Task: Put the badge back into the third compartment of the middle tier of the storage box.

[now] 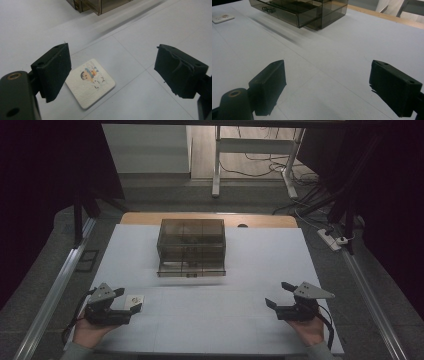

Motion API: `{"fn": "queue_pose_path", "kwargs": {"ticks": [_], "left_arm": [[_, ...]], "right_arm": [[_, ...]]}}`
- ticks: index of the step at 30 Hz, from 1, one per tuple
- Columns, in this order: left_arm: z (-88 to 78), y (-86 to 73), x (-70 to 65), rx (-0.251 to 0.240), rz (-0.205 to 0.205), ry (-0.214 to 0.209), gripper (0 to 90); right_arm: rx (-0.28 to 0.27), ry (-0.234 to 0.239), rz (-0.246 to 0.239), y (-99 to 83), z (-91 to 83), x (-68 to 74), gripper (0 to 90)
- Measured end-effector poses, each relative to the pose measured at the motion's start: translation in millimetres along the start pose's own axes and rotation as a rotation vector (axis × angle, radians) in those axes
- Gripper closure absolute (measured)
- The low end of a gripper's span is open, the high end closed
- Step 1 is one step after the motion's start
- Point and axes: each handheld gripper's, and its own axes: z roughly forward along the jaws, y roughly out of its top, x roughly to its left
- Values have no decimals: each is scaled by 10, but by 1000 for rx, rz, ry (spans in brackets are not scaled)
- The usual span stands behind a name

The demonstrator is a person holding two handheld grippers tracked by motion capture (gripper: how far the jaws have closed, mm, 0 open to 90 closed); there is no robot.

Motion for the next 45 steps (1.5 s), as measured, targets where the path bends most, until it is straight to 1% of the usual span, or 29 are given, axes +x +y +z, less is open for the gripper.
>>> {"fn": "queue_pose_path", "kwargs": {"ticks": [4,8,9,12,13,16,18,24,28,32,34,40,43,45], "left_arm": [[-22,4,19,1,0,8,136],[-23,17,40,2,-10,10,137],[-17,21,44,7,-11,9,137],[-16,45,77,16,-24,3,137],[-17,52,88,18,-28,6,137],[-28,75,123,27,-43,13,138],[-29,85,133,39,-47,17,141],[43,140,155,92,-81,47,148],[76,177,166,112,-97,76,138],[94,192,182,130,-109,84,134],[117,194,184,143,-115,96,127],[207,189,148,191,-124,130,118],[277,185,126,220,-137,142,117],[321,182,110,238,-142,148,117]], "right_arm": [[3,-3,3,-3,-3,3,133],[11,-7,3,-11,-6,2,133],[8,-2,5,-13,-5,-1,133],[9,-2,9,-20,-3,-9,133],[14,5,11,-23,3,-9,133],[22,5,9,-28,14,-9,133],[22,15,11,-33,31,-7,133],[23,15,13,-34,34,-9,133],[28,15,18,-42,43,-15,133],[31,16,19,-46,48,-16,134],[35,18,18,-46,51,-17,134],[30,30,32,-45,61,-13,134],[33,32,25,-42,69,-5,135],[24,39,26,-37,79,2,135]]}}
